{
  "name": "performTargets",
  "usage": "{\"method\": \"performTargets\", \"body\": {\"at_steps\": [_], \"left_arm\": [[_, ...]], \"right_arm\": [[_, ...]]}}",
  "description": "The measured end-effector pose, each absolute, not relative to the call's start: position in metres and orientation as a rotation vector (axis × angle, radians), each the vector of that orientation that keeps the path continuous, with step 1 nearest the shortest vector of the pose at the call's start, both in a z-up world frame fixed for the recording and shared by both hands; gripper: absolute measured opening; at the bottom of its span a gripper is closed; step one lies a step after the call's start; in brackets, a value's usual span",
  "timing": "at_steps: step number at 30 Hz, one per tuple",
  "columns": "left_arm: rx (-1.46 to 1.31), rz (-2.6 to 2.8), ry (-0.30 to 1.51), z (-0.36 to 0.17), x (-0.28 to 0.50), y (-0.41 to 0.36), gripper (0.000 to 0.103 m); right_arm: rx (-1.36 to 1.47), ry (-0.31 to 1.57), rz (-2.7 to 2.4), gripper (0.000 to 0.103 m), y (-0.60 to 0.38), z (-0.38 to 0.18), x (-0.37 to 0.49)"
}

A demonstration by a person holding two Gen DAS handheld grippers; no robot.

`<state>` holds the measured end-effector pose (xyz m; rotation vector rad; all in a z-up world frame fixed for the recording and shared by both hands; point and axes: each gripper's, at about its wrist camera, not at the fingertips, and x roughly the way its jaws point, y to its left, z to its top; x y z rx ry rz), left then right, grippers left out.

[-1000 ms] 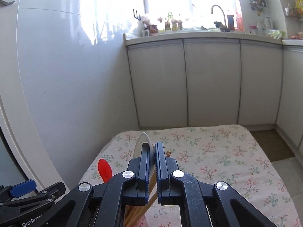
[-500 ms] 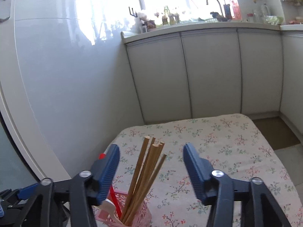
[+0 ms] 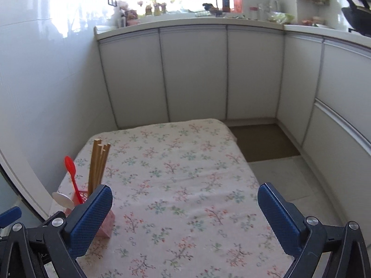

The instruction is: Organize utensils

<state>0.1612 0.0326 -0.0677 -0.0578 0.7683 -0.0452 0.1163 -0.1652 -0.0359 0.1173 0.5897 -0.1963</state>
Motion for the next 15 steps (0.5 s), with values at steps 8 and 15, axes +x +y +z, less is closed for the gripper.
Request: {"method": "performTargets", "body": {"at_steps": [8, 15], "left_arm": [[-0.063, -0.021, 0.659, -0.037, 0.121, 0.026, 0.102], [-0.047, -0.027, 0.637, -0.035, 0.117, 0.021, 0.102]], "right_arm": [[0.079, 0.593, -0.213, 0.103, -0.174, -0.016, 0.076], [0.076, 0.598, -0.199, 0.103, -0.174, -0.016, 0.082]]}}
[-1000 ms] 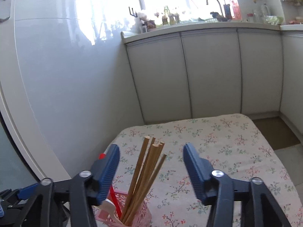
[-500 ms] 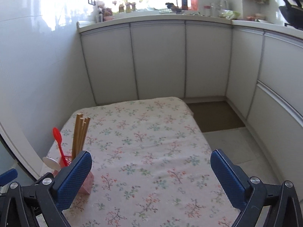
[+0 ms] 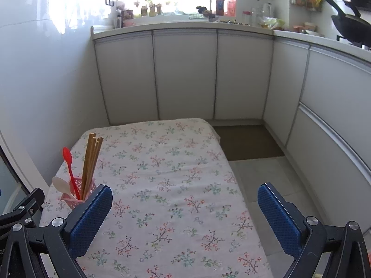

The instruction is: Organize utensils

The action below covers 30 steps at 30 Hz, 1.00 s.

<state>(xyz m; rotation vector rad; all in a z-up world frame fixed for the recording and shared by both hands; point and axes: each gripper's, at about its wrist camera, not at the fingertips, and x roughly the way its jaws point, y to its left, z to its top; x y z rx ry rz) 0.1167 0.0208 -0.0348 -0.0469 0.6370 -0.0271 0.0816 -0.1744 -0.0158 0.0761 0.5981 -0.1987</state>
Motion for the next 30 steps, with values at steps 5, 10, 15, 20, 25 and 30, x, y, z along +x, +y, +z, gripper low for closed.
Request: {"method": "performTargets", "body": {"at_steps": [5, 10, 15, 20, 25, 30], "left_arm": [[-0.049, -0.014, 0.631, -0.0336, 0.1181, 0.0206, 0.102], [-0.050, -0.016, 0.630, -0.0328, 0.1175, 0.0196, 0.102], [-0.043, -0.019, 0.631, -0.0328, 0.1168, 0.0177, 0.102], [-0.039, -0.019, 0.628, -0.0318, 0.1152, 0.0155, 0.102], [-0.039, -0.016, 0.625, -0.0309, 0.1142, 0.0149, 0.102], [-0.040, -0.015, 0.623, -0.0303, 0.1141, 0.0152, 0.102]], "right_arm": [[0.085, 0.618, -0.203, 0.103, -0.1766, -0.0211, 0.0880], [0.086, 0.620, -0.198, 0.103, -0.1762, -0.0221, 0.0872], [0.091, 0.616, -0.196, 0.103, -0.1760, -0.0213, 0.0853], [0.092, 0.617, -0.194, 0.103, -0.1760, -0.0214, 0.0847], [0.088, 0.617, -0.187, 0.103, -0.1740, -0.0204, 0.0837], [0.091, 0.619, -0.182, 0.103, -0.1731, -0.0210, 0.0834]]}}
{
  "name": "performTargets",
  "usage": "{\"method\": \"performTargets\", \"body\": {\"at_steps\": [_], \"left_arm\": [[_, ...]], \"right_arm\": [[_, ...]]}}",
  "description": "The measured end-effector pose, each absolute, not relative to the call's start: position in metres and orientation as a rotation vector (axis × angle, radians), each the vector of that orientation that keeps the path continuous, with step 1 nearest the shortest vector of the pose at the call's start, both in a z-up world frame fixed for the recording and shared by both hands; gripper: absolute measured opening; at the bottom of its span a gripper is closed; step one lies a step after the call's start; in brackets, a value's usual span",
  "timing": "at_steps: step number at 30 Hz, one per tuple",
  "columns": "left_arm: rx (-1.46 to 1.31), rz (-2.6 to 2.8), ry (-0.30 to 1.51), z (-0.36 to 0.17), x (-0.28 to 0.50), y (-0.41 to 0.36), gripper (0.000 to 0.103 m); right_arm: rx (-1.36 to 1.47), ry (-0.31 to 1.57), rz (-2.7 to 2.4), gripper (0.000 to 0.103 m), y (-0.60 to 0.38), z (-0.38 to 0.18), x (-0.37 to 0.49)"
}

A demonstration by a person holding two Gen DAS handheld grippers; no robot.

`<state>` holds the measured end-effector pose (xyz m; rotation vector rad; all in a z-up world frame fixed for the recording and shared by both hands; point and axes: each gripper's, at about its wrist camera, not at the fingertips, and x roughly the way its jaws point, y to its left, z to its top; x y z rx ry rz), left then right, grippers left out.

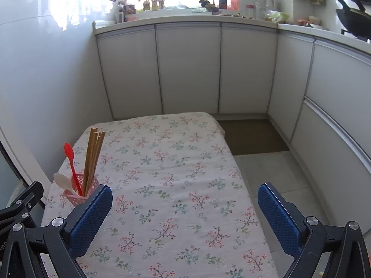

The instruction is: Organize utensils

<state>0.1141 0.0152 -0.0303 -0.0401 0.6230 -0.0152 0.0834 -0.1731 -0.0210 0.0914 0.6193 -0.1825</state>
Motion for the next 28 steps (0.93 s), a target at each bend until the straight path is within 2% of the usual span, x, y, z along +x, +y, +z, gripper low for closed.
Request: {"method": "performTargets", "body": {"at_steps": [28], "left_arm": [[-0.040, -0.012, 0.637, -0.0336, 0.1192, 0.0158, 0.102]], "right_arm": [[0.090, 0.639, -0.183, 0.103, -0.1698, -0.0249, 0.0904]]}}
